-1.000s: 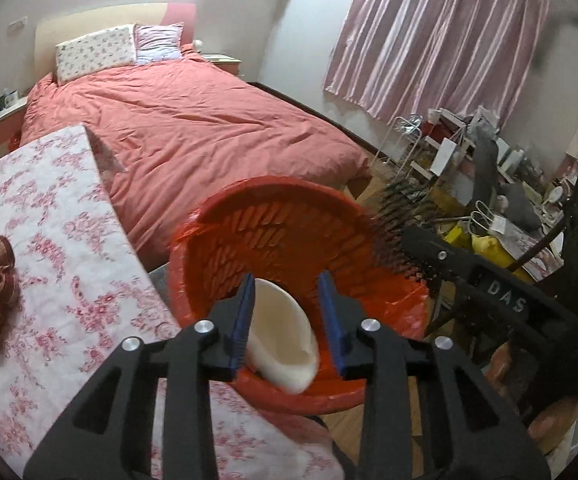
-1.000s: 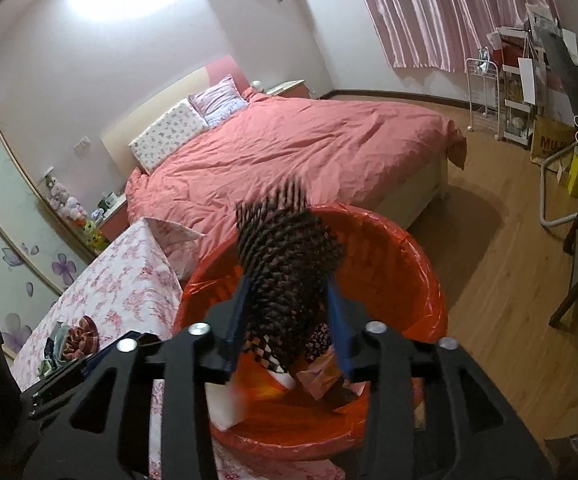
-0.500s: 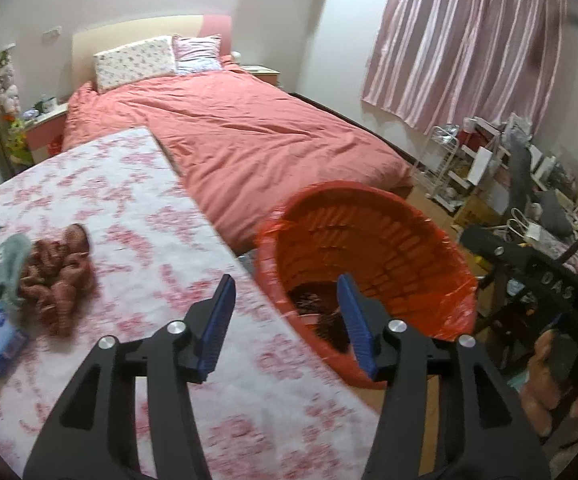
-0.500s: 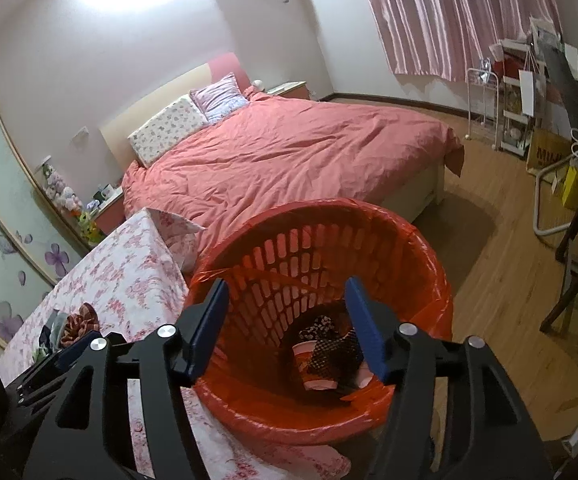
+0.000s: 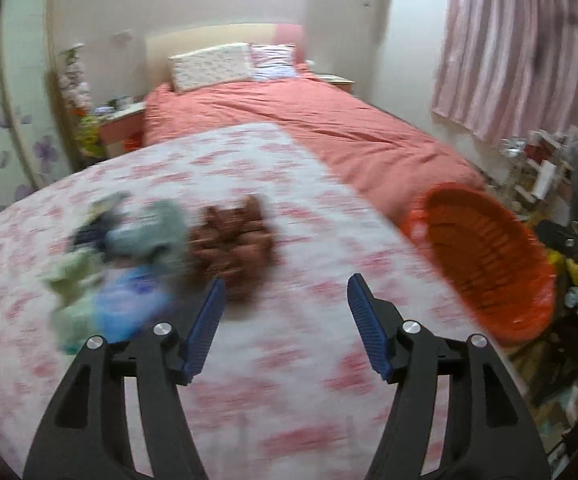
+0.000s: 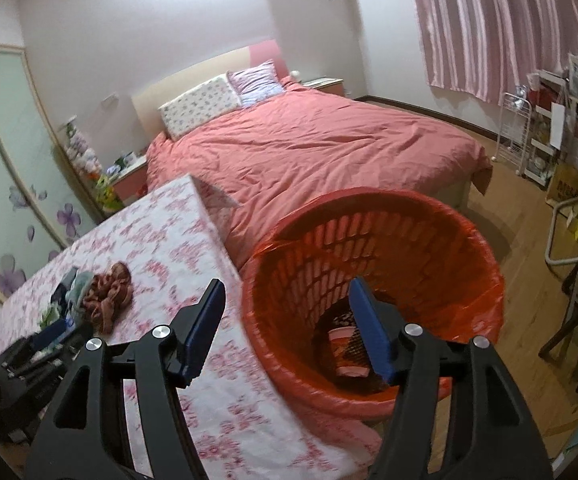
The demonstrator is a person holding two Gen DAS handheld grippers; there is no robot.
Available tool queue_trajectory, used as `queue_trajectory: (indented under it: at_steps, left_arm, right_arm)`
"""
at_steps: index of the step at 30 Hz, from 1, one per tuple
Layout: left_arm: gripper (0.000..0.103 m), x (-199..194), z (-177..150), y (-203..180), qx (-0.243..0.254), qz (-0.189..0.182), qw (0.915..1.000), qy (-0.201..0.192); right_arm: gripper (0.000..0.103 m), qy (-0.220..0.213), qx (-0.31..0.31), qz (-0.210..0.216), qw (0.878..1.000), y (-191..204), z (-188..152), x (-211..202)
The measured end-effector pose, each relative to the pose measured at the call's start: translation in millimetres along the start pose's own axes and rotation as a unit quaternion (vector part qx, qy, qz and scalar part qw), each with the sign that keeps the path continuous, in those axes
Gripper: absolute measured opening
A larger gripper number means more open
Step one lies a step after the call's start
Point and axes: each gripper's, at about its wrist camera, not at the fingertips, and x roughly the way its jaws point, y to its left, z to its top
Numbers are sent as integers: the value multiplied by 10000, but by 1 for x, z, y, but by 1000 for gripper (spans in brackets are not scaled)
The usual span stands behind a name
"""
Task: Collect trash
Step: 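Grasp the light green cloth with the left tool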
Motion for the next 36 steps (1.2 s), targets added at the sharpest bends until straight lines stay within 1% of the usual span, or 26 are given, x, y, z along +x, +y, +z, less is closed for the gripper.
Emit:
queue_trajectory:
  at_steps: [2, 3, 5, 6, 8, 11, 13, 15, 18, 21, 23, 25, 26, 27, 28, 30, 32, 34, 36]
  left_arm:
    - [66, -5, -8, 33, -144, 339, 9993, -17]
    - [67, -6, -10, 42, -202, 435, 9988, -7]
    - [67, -5, -15, 77, -453, 696, 9965, 53]
    - [67, -5, -18, 94, -621, 801, 9948, 86]
    - [68, -3, -21, 120, -880, 899, 9920, 135]
    - [68, 4, -24, 149, -1227, 919, 9879, 235]
    - [68, 10, -24, 161, -1430, 820, 9859, 287]
    - [68, 14, -23, 166, -1533, 715, 9851, 315]
    - [67, 23, -21, 167, -1522, 726, 9850, 378]
    - [59, 33, -22, 172, -1547, 666, 9844, 510]
    - [52, 34, -22, 174, -1599, 596, 9841, 486]
    - [37, 32, -22, 177, -1631, 520, 9841, 475]
    - [33, 31, -23, 179, -1681, 459, 9836, 456]
    - [22, 32, -22, 181, -1728, 462, 9828, 462]
    - [19, 32, -23, 184, -1764, 532, 9816, 499]
    - [20, 33, -25, 187, -1809, 567, 9805, 528]
    - [20, 35, -26, 187, -1741, 646, 9812, 528]
    - [13, 35, -26, 185, -1631, 749, 9824, 519]
    - [10, 29, -28, 188, -1627, 734, 9828, 474]
  right_arm:
    - [65, 74, -76, 46, 9999, 8, -4, 3]
    - [65, 116, -111, 73, 9998, 12, -6, 4]
    - [65, 214, -213, 120, 9995, 22, -11, 9]
    - [65, 250, -264, 133, 9993, 28, -14, 9]
    - [65, 322, -395, 159, 9986, 38, -19, 12]
    - [65, 400, -560, 202, 9974, 52, -23, 16]
    - [65, 450, -644, 238, 9966, 59, -25, 17]
    - [65, 492, -730, 269, 9958, 67, -27, 19]
    - [65, 558, -828, 297, 9946, 78, -31, 23]
    - [65, 624, -909, 324, 9934, 88, -34, 26]
    - [65, 659, -980, 341, 9924, 94, -36, 29]
    - [65, 694, -1030, 360, 9916, 99, -38, 31]
    - [65, 717, -1053, 368, 9912, 102, -39, 33]
    - [65, 739, -1075, 383, 9907, 104, -40, 34]
    - [65, 754, -1096, 395, 9903, 107, -41, 34]
    - [65, 782, -1145, 418, 9895, 111, -44, 35]
    - [65, 809, -1187, 438, 9887, 115, -45, 37]
    - [65, 833, -1223, 459, 9879, 119, -47, 38]
    - [65, 845, -1270, 497, 9871, 125, -48, 38]
